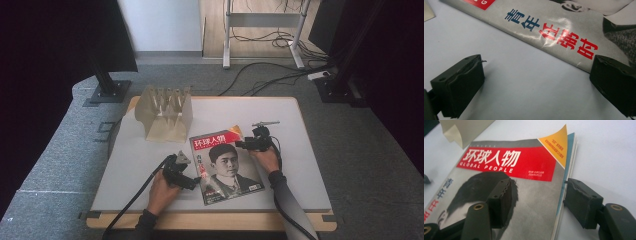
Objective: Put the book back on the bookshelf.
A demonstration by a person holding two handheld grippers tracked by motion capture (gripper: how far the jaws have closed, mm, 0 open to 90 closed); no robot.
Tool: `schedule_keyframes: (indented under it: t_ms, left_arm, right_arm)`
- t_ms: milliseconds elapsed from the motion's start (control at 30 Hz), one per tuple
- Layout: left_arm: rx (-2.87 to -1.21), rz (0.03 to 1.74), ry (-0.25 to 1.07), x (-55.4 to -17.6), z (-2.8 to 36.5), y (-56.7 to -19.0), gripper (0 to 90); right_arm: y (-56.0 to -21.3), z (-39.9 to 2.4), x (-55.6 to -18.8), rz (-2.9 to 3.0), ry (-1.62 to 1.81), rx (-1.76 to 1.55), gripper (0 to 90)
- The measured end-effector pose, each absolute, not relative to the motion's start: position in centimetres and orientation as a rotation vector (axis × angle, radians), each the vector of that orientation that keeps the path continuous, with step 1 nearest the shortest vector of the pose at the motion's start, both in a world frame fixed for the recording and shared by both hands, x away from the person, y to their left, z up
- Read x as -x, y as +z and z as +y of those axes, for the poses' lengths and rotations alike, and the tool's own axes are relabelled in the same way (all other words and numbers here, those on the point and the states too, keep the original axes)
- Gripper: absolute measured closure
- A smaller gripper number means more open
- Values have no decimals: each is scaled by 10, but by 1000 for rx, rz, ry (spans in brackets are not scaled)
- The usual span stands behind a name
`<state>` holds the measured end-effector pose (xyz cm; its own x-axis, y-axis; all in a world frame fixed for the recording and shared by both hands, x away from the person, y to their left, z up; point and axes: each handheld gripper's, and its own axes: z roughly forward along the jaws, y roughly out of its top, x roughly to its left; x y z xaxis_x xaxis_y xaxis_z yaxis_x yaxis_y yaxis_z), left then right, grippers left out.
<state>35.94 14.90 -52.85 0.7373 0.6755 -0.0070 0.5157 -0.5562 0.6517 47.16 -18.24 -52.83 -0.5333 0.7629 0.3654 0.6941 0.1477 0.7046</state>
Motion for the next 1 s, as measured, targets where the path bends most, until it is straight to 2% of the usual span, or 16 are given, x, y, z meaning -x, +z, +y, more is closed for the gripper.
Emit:
schedule_keyframes:
  t_ms: [167,267,400,467,500,533,667,733,800,1000]
  left_arm:
    - [-2286,903,321,-360,149,-528,0]
    - [-2285,904,321,-360,149,-528,0]
    - [-2286,904,321,-360,149,-528,0]
    - [-2285,904,321,-360,149,-529,0]
    - [-2285,904,321,-360,149,-529,0]
    - [-2285,904,321,-360,149,-529,0]
    - [-2285,904,322,-359,149,-529,0]
    - [-2285,904,322,-359,149,-529,0]
    - [-2285,903,322,-359,149,-529,0]
    - [-2286,901,325,-359,149,-528,0]
  right_arm:
    - [-528,-187,-470,2324,1415,-1544,368]
    - [-530,-188,-466,2362,1466,-1561,426]
    - [-526,-180,-459,2387,1388,-1506,443]
    - [-523,-179,-460,2406,1340,-1480,492]
    - [-521,-179,-461,2408,1304,-1461,577]
    - [-521,-179,-461,2408,1304,-1461,577]
    - [-518,-179,-461,2400,1256,-1397,757]
    - [-514,-179,-459,2398,1256,-1367,818]
    - [-510,-176,-455,2405,1227,-1331,850]
    - [-490,-164,-444,2410,1120,-1212,860]
